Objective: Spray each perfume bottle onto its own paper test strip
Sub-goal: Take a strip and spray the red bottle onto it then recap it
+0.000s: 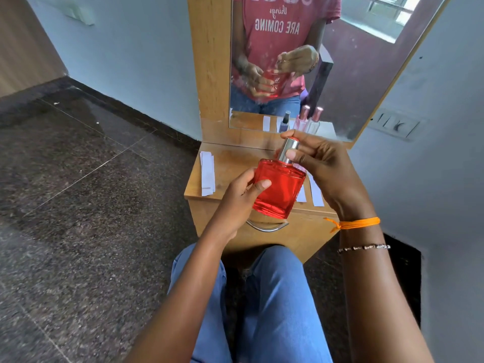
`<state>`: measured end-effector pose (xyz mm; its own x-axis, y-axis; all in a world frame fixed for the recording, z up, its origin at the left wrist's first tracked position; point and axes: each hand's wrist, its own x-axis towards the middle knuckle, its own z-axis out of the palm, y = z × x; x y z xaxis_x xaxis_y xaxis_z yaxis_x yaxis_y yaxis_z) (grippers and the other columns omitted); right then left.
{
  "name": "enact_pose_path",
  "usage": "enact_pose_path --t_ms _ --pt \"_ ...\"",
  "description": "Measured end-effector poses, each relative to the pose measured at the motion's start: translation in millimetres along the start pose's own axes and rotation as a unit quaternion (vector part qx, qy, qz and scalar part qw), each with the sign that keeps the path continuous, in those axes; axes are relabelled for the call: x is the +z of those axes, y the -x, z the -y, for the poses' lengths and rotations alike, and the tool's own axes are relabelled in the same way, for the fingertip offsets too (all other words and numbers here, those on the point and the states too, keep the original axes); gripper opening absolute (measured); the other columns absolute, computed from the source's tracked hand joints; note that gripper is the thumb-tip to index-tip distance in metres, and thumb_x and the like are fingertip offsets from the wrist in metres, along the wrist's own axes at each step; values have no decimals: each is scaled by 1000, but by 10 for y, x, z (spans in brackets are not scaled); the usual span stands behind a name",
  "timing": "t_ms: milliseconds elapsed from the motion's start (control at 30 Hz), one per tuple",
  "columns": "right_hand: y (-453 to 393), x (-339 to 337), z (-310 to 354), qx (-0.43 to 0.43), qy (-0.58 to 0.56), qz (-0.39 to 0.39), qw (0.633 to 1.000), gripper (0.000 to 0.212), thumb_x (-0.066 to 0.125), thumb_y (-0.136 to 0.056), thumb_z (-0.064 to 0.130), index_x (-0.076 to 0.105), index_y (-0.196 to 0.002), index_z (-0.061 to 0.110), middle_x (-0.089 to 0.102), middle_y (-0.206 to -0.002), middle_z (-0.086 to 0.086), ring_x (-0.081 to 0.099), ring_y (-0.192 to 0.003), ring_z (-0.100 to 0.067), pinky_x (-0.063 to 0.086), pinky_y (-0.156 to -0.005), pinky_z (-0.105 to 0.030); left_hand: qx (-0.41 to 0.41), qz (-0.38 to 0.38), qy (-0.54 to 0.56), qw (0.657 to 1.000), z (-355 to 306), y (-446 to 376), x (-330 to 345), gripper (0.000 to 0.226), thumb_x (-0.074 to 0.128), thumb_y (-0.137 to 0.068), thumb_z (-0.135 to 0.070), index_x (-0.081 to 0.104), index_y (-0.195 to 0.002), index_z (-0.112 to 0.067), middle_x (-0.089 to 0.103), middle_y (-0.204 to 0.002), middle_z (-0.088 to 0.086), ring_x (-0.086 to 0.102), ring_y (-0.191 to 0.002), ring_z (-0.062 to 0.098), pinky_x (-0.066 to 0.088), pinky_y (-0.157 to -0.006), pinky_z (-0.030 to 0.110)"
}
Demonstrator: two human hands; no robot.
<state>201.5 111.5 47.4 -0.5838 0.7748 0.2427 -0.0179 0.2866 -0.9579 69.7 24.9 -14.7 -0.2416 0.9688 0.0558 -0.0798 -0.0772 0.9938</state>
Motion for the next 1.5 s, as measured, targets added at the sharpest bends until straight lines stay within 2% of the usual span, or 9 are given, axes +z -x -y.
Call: enact_pose_path --t_ms 167,300,500,733,867,1033,1133,1300,1500 --pt "39 60 -64 -9 33 -15 999 36 59 -87 -4 60 -118 14 69 -107 -15 64 -103 -25 53 -92 -37 2 -7 -16 1000 14 -18 -20 18 51 -93 -21 58 -108 -27 68 -103 -5 64 -100 12 50 -89 31" --pt "36 98 -76 -1 62 -56 997 36 62 -87 0 61 -118 17 62 -103 -39 66 -96 -39 51 -90 -44 14 -29 -28 999 52 -24 9 16 52 -93 -23 59 -104 -31 68 -99 -7 65 -95 6 52 -84 26" --pt "58 362 -152 11 245 -241 939 25 73 -80 18 69 -105 14 70 -86 -1 67 -81 -13 54 -76 -33 49 -136 -141 979 155 -15 166 18 54 -91 -27 60 -106 -17 70 -96 1 65 -91 18 51 -82 42" --pt "79 -99 35 7 -20 43 999 38 62 -82 -8 61 -118 6 70 -109 -4 66 -98 -10 51 -82 -19 -41 57 -22 997 -94 -16 -185 16 49 -93 -19 60 -103 -27 69 -90 -12 65 -84 0 53 -73 18" --pt "86 25 -48 28 -87 -26 995 33 64 -78 -9 67 -106 9 75 -85 8 68 -81 -7 53 -75 -20 -38 49 -14 998 -23 13 -166 17 51 -93 -19 59 -107 -22 68 -94 -8 65 -87 5 53 -78 26" --pt "90 229 -94 3 177 -239 955 22 81 -69 11 71 -86 19 66 -71 13 59 -61 5 51 -66 -20 36 -63 -139 988 140 -16 30 22 56 -85 -34 60 -104 -26 69 -94 -5 65 -91 11 51 -83 36" --pt "81 188 -98 -14 244 -202 949 21 81 -70 14 69 -86 14 68 -78 6 65 -71 -10 53 -69 -28 16 -58 -114 992 160 -14 64 17 56 -86 -35 60 -102 -30 69 -97 -5 65 -94 12 51 -87 37" --pt "155 14 -79 40 -106 27 993 34 69 -76 0 68 -107 13 72 -92 -9 65 -91 -18 54 -82 -27 -94 103 62 988 85 44 -181 20 51 -89 -23 59 -106 -26 72 -88 -14 66 -84 2 56 -76 28" --pt "169 225 -326 52 30 -159 985 30 74 -76 4 69 -104 14 71 -89 -23 65 -86 -23 56 -82 -45 -63 14 -44 997 159 1 -92 20 52 -93 -18 60 -111 -17 67 -99 -2 62 -91 9 49 -83 24"
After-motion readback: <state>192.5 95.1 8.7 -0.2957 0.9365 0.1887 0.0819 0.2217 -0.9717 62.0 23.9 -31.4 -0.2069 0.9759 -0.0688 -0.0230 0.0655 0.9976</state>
